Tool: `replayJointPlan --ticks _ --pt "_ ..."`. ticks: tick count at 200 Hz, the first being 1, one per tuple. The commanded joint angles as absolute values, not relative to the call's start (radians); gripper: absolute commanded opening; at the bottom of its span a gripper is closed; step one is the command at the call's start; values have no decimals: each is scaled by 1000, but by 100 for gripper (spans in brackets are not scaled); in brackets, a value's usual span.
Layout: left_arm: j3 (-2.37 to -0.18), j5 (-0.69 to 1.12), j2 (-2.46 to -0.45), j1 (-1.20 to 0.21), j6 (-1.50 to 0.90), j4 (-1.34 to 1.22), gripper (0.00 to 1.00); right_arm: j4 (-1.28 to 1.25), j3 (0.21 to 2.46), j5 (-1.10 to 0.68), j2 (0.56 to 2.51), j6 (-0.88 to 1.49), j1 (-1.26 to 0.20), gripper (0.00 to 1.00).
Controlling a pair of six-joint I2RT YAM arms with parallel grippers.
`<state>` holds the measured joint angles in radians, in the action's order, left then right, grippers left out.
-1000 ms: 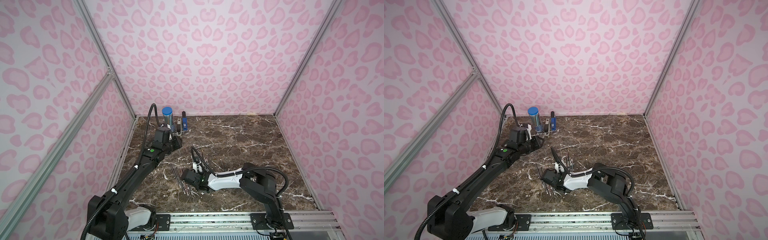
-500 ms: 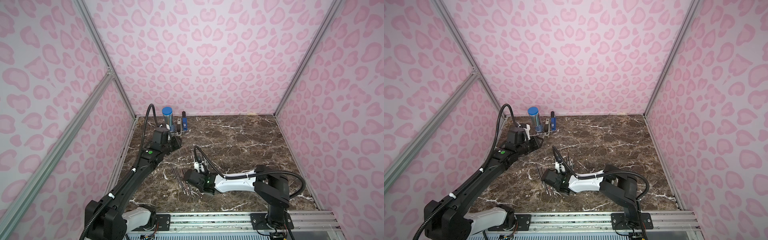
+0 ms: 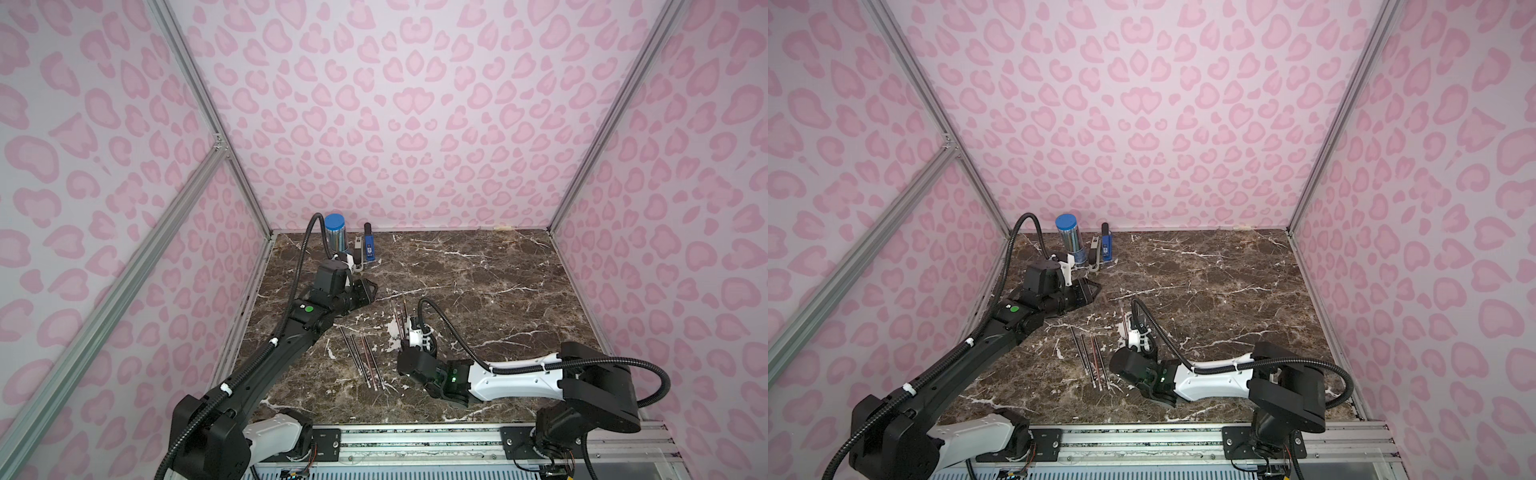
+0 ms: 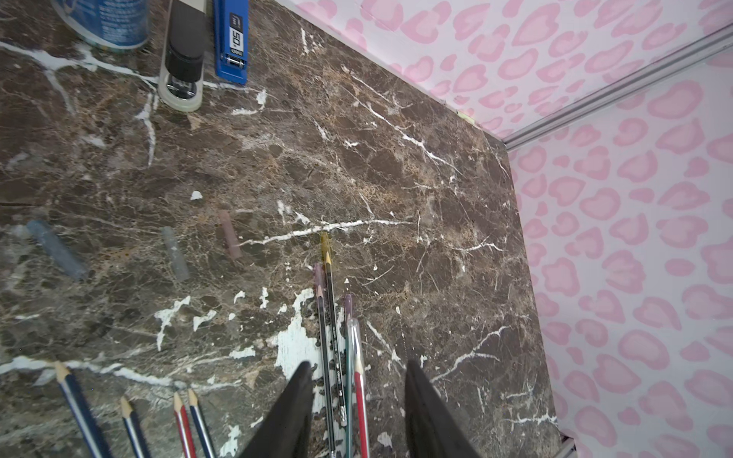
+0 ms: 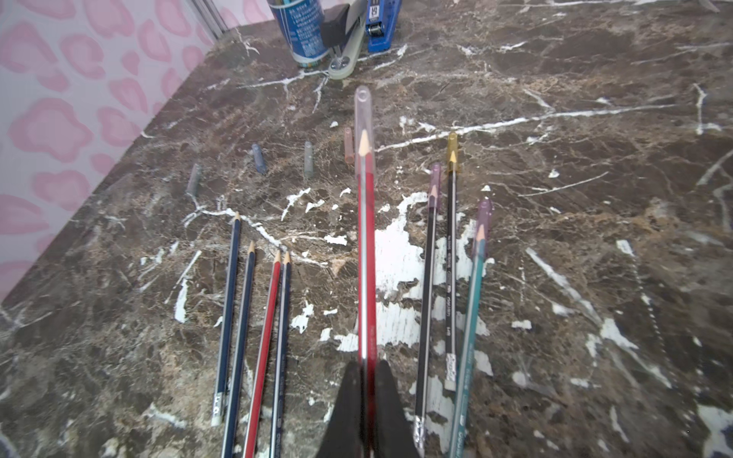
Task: Remove the protective cover of the pencils
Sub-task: Pick up the pencil from the center of the board, then remove the protective sleeve from the pencil.
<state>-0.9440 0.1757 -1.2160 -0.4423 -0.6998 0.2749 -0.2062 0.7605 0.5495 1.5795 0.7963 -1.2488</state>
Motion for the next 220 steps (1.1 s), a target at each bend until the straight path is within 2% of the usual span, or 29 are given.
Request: replayJointPlan --ticks 1,34,189,194,220 --pt "-929 163 -1221 -461 -713 232 40 -365 707 528 1542 740 -1251 3" --pt "-907 169 -1227 -484 -734 203 39 -439 666 505 1499 701 -1258 7" --pt "-851 126 -1191 -542 -773 167 36 -433 727 490 1518 649 -1285 7" --pt "-852 124 -1192 -543 -773 168 31 -431 731 489 1519 647 -1285 7" --pt "-852 118 -1189 -544 -772 171 26 -434 736 486 1522 643 -1288 7"
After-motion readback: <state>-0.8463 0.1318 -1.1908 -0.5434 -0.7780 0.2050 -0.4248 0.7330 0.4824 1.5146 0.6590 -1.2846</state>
